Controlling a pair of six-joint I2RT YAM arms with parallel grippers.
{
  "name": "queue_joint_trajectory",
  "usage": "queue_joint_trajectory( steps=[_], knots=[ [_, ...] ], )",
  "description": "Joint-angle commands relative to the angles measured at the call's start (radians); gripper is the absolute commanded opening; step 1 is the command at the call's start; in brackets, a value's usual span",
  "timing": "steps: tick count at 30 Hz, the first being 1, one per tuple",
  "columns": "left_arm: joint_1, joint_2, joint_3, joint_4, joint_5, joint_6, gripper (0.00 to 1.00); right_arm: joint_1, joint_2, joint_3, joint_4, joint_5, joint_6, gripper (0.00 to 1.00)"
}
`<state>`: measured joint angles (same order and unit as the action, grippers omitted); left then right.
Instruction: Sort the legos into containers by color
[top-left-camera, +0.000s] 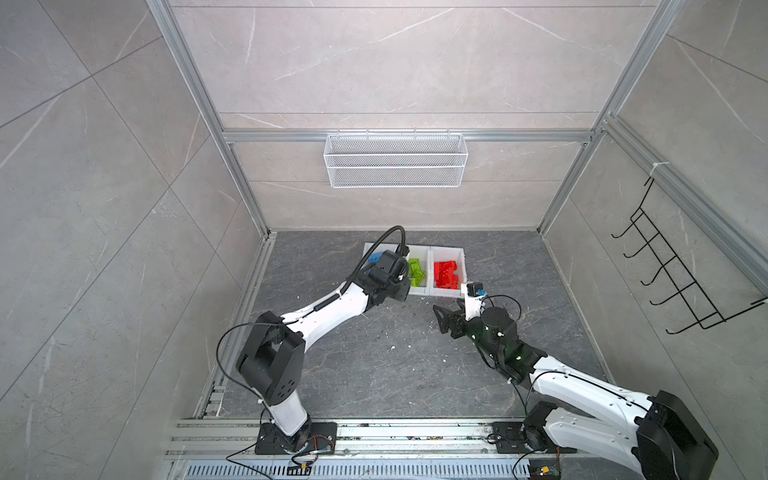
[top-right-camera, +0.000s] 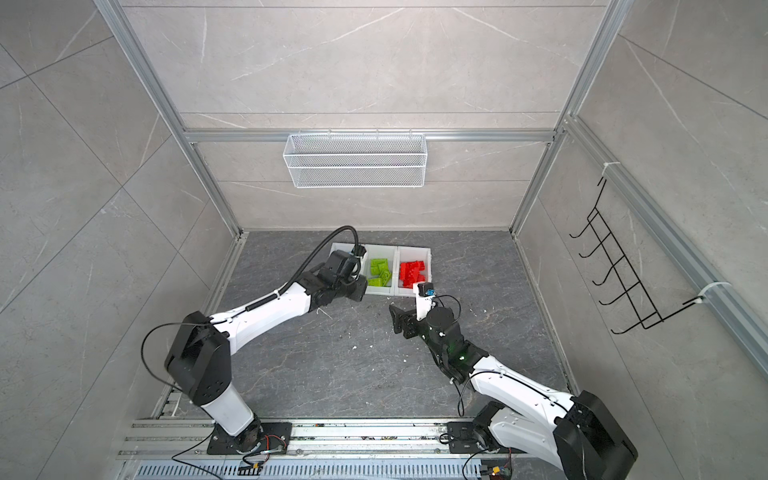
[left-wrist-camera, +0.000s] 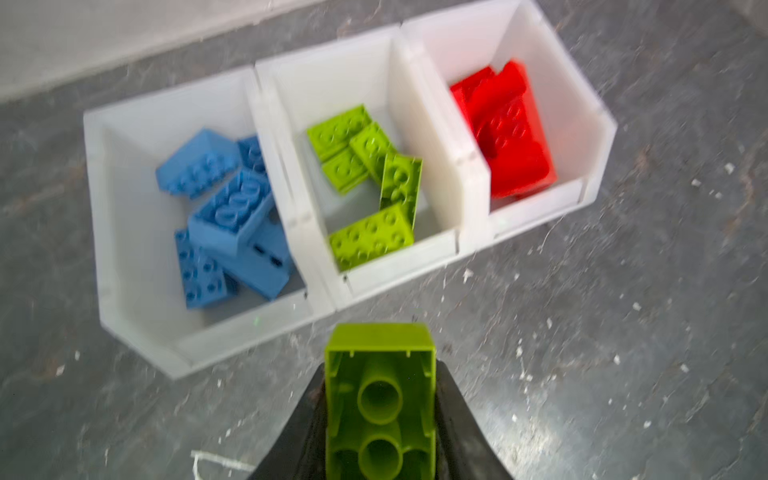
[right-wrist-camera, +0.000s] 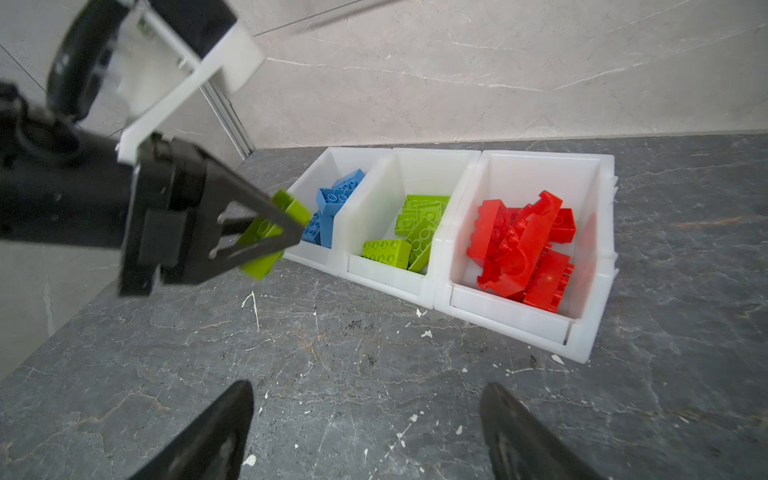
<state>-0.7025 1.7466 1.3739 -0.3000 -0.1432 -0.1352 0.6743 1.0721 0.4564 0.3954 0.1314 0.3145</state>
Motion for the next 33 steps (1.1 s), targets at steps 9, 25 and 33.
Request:
queue_joint_trajectory(
  steps=[9,25,33],
  knots=[
    [0.062,0.382,0.427,-0.023,0.068,0.141,0.2,0.005,-0.055,0.003,-0.01,0.036,-0.015,0.87],
    [0.072,0.294,0.352,0.046,0.024,0.14,1.0,0.005,-0.046,0.005,-0.01,0.037,-0.017,0.87],
    [0.098,-0.122,-0.14,0.275,-0.123,0.128,1.0,0.004,-0.057,-0.004,-0.012,0.109,-0.029,0.88]
  ],
)
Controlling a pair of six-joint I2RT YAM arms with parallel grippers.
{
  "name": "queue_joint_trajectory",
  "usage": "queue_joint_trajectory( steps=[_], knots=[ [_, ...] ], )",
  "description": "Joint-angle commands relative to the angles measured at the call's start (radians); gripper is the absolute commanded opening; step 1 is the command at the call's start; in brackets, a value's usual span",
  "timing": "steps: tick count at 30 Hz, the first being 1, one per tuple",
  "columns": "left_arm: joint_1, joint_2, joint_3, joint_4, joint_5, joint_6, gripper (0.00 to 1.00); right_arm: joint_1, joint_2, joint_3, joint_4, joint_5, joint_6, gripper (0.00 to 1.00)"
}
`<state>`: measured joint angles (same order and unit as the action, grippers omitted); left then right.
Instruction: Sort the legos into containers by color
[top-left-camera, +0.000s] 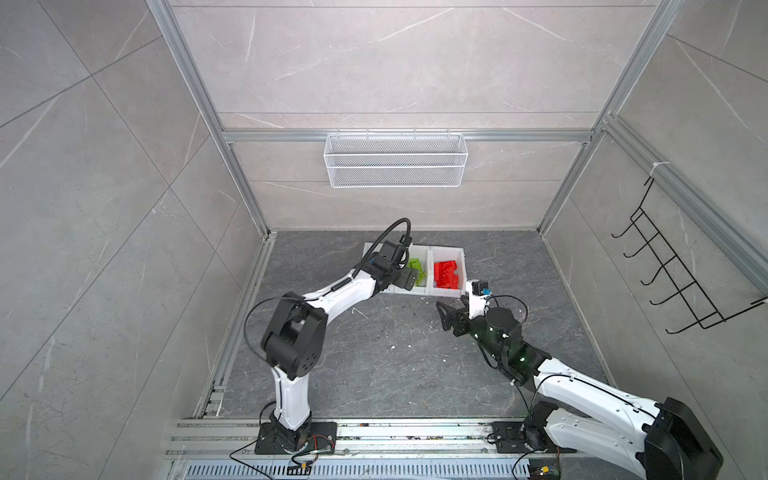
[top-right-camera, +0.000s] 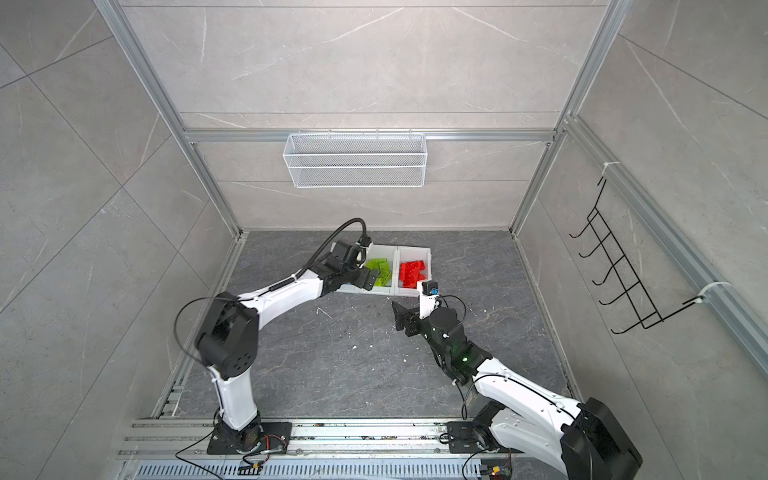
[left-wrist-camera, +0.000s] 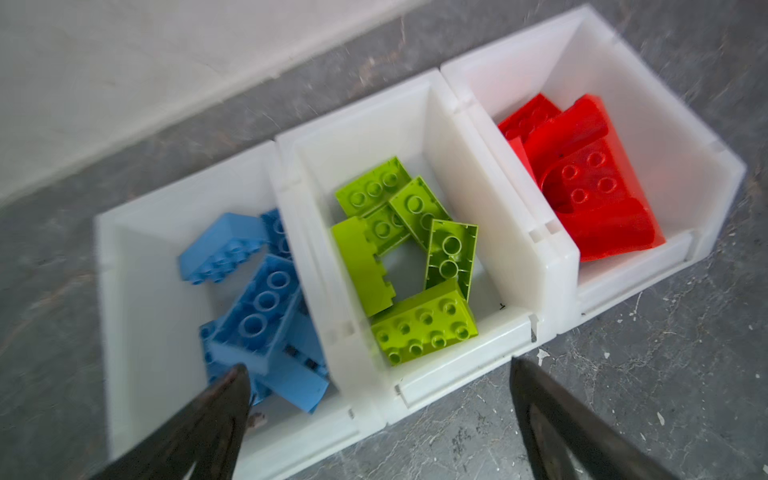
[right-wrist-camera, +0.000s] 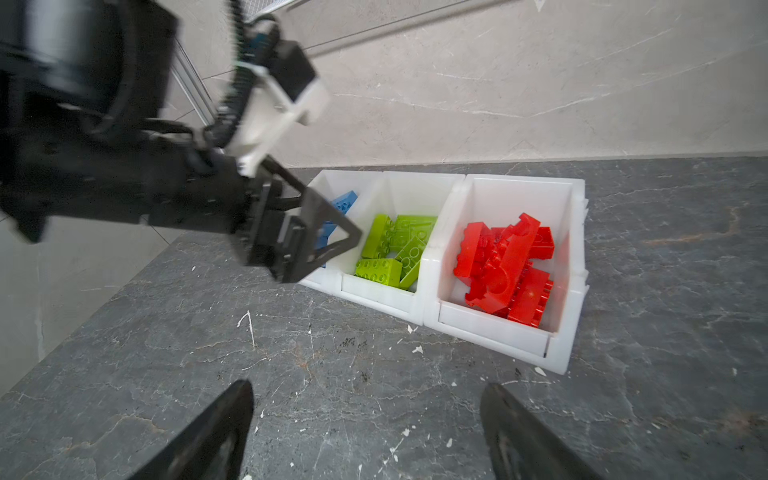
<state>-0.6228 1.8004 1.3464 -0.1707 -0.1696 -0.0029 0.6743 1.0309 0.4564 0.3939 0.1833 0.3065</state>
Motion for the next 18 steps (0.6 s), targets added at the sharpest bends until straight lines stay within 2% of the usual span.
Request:
queue_joint_trajectory(
  steps=[1,3,4,7,9,10,11,13,16,18],
  knots=[
    [0.029,-0.228,-0.187,0.183,-0.13,0.002,1.0,0.005,-0.029,0.0,-0.019,0.074,-0.019,0.89],
    [0.065,-0.332,-0.357,0.282,-0.203,0.017,1.0,0.004,-0.08,-0.02,-0.018,0.105,-0.073,0.88],
    [0.088,-0.374,-0.417,0.304,-0.218,0.012,1.0,0.005,-0.094,-0.033,0.0,0.162,-0.095,0.88],
    [0.171,-0.508,-0.596,0.345,-0.296,-0.014,1.0,-0.029,-0.057,-0.034,0.016,0.481,-0.202,1.0],
    [0.221,-0.601,-0.723,0.429,-0.37,-0.018,1.0,-0.092,-0.023,-0.032,0.011,0.562,-0.248,1.0],
    [0.246,-0.646,-0.792,0.495,-0.395,-0.02,1.0,-0.142,-0.016,-0.045,0.025,0.566,-0.243,1.0],
    [0.272,-0.682,-0.854,0.553,-0.402,-0.017,1.0,-0.193,-0.019,-0.06,0.032,0.52,-0.247,1.0],
    [0.327,-0.727,-0.933,0.628,-0.376,-0.008,1.0,-0.266,-0.001,-0.111,0.123,0.489,-0.267,1.0],
    [0.424,-0.72,-0.977,0.653,-0.248,-0.002,1.0,-0.339,0.055,-0.146,0.208,0.443,-0.277,1.0],
    [0.476,-0.67,-1.012,0.746,-0.176,-0.021,1.0,-0.377,0.105,-0.165,0.299,0.379,-0.285,1.0]
  ],
)
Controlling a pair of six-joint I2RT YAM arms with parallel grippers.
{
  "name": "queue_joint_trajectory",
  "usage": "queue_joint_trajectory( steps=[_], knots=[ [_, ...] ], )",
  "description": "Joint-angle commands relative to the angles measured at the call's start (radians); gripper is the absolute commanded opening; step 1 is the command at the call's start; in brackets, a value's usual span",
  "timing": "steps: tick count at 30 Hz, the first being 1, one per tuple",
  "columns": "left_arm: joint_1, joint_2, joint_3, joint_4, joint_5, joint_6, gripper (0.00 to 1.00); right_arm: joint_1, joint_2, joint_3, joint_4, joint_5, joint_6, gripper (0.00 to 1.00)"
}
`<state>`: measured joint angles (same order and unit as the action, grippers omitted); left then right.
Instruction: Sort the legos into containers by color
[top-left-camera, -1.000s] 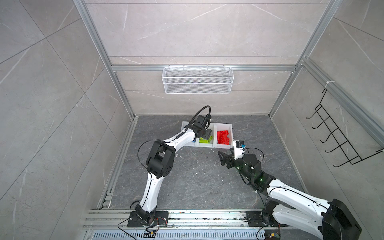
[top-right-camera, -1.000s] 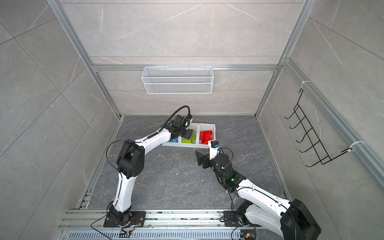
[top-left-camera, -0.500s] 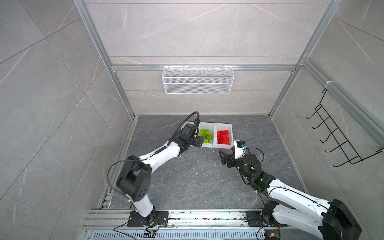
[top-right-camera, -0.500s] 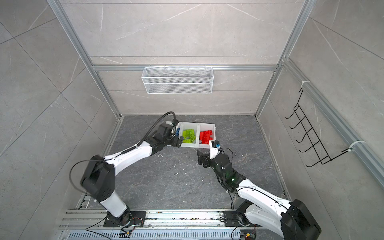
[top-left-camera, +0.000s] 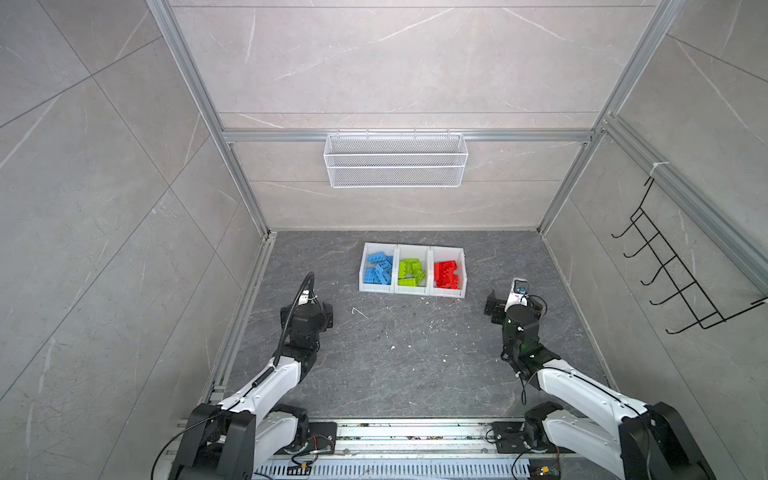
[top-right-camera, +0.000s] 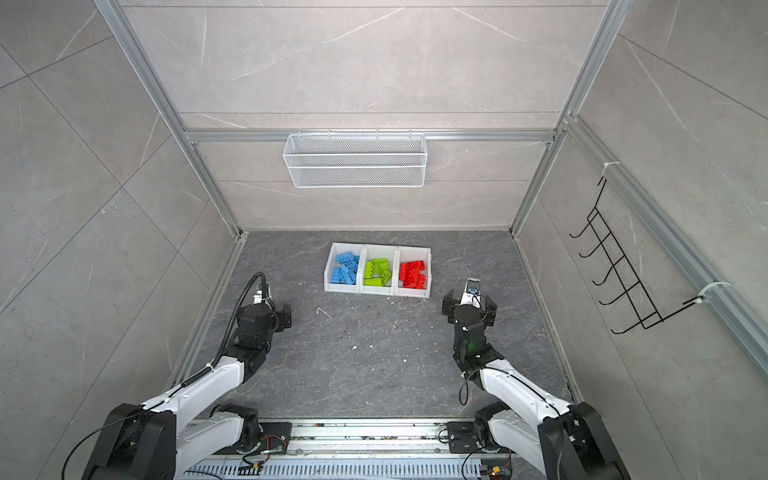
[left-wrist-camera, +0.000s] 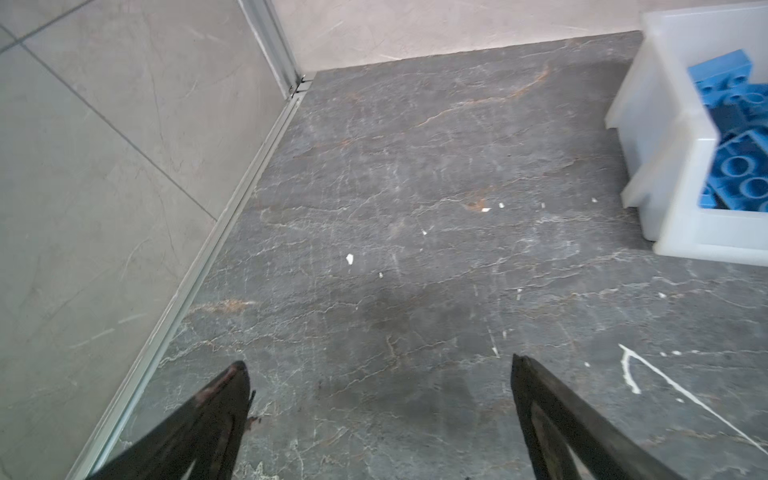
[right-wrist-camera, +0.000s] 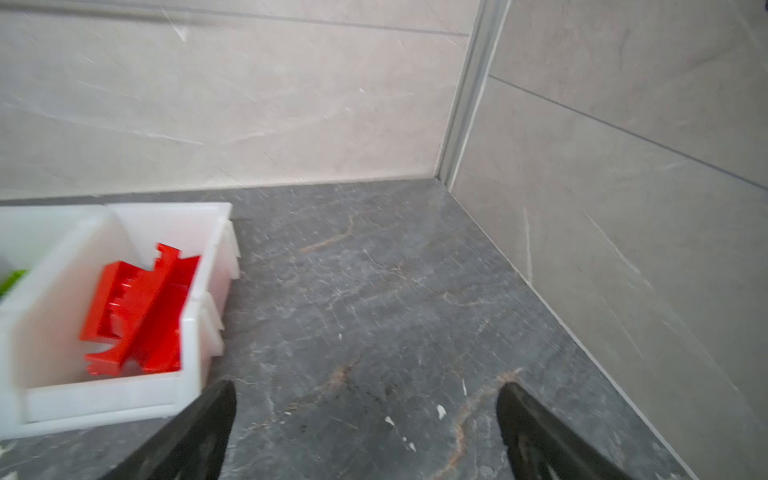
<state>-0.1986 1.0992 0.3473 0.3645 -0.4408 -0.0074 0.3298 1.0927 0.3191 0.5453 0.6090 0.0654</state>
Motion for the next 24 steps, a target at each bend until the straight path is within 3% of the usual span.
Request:
queue_joint_trajectory(
  steps=[1,10,16,19,24],
  knots=[
    [0.066,0.054,-0.021,0.241,0.131,0.002,0.99,-0.047,0.075,-0.036,0.192,-0.069,-0.056,1.0],
    [0.096,0.193,-0.005,0.304,0.205,0.038,0.99,-0.102,0.346,-0.121,0.611,-0.201,-0.101,1.0],
    [0.112,0.222,0.016,0.304,0.169,0.029,0.99,-0.128,0.495,-0.149,0.828,-0.282,-0.122,1.0],
    [0.116,0.206,-0.004,0.321,0.194,0.032,0.99,-0.128,0.455,-0.121,0.709,-0.28,-0.106,1.0],
    [0.154,0.146,-0.089,0.421,0.19,-0.013,0.99,-0.132,0.459,-0.117,0.709,-0.281,-0.104,1.0]
  ],
)
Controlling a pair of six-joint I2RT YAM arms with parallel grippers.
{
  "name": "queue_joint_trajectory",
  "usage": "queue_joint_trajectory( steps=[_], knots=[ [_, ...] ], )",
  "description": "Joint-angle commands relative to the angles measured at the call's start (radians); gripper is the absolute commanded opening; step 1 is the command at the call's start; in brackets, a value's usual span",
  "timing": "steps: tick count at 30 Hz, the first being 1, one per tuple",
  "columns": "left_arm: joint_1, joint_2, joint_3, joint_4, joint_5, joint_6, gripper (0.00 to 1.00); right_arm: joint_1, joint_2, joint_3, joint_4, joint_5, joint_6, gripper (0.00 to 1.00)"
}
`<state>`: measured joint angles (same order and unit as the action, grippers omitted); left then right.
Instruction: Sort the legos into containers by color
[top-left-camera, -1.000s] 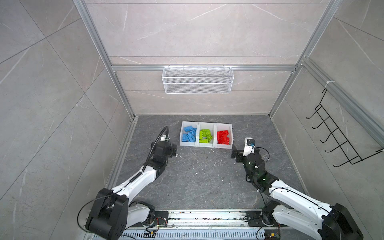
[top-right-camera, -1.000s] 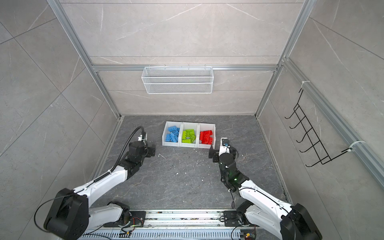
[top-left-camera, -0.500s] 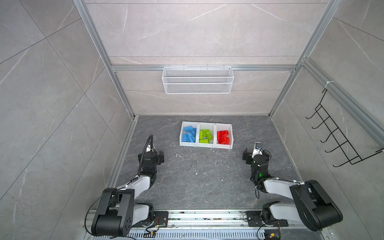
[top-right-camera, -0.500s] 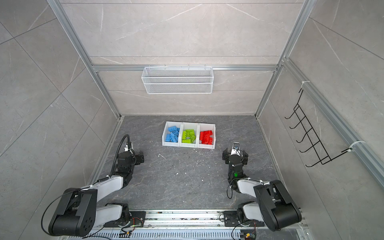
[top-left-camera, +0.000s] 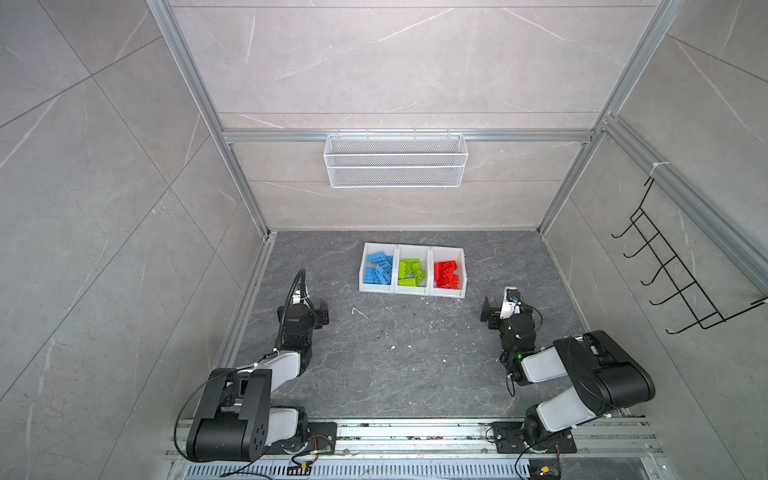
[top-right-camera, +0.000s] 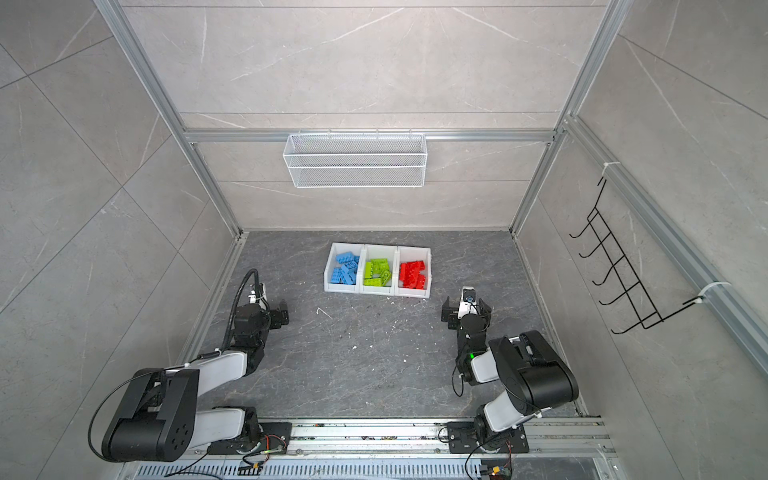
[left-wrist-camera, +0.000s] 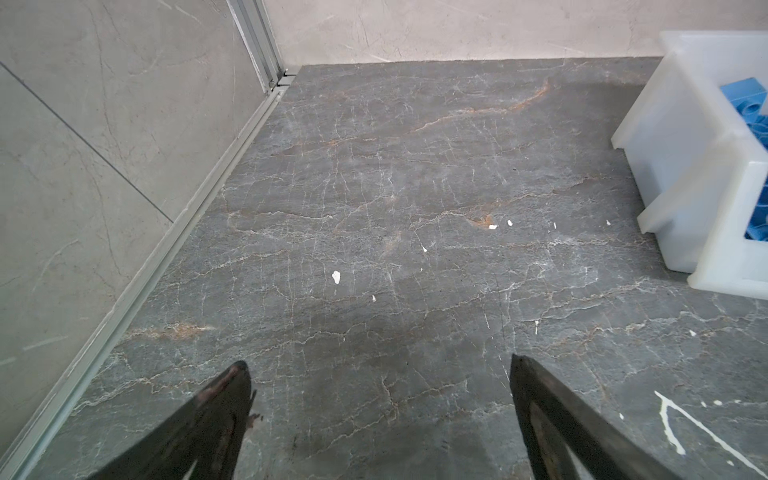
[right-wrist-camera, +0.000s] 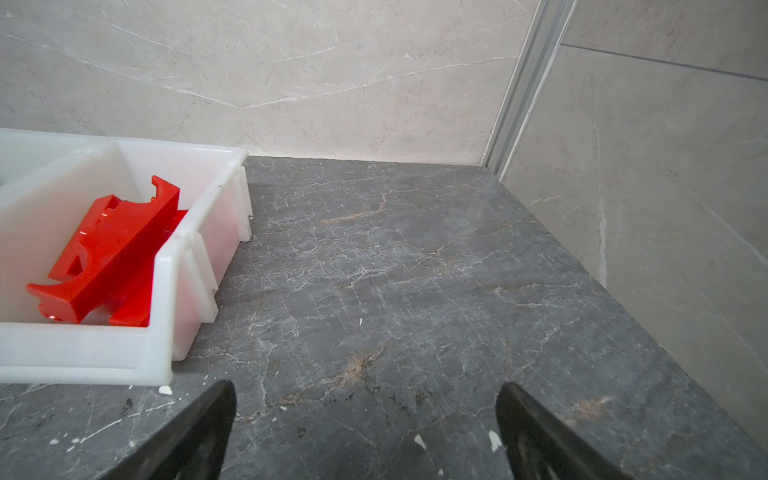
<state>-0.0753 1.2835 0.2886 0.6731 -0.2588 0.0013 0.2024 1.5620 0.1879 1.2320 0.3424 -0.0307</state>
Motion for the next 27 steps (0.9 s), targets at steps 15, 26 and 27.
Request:
queue_joint_trajectory(
  steps=[15,26,27],
  knots=[
    [0.092,0.018,0.081,-0.052,0.237,0.001,0.96,-0.005,-0.009,0.013,0.025,-0.016,-0.009,1.0],
    [0.147,0.212,0.077,0.15,0.223,-0.026,1.0,-0.009,-0.012,0.033,-0.015,-0.007,0.0,1.0],
    [0.147,0.221,0.073,0.175,0.218,-0.026,1.0,-0.01,-0.013,0.036,-0.021,-0.007,0.002,1.0]
  ],
)
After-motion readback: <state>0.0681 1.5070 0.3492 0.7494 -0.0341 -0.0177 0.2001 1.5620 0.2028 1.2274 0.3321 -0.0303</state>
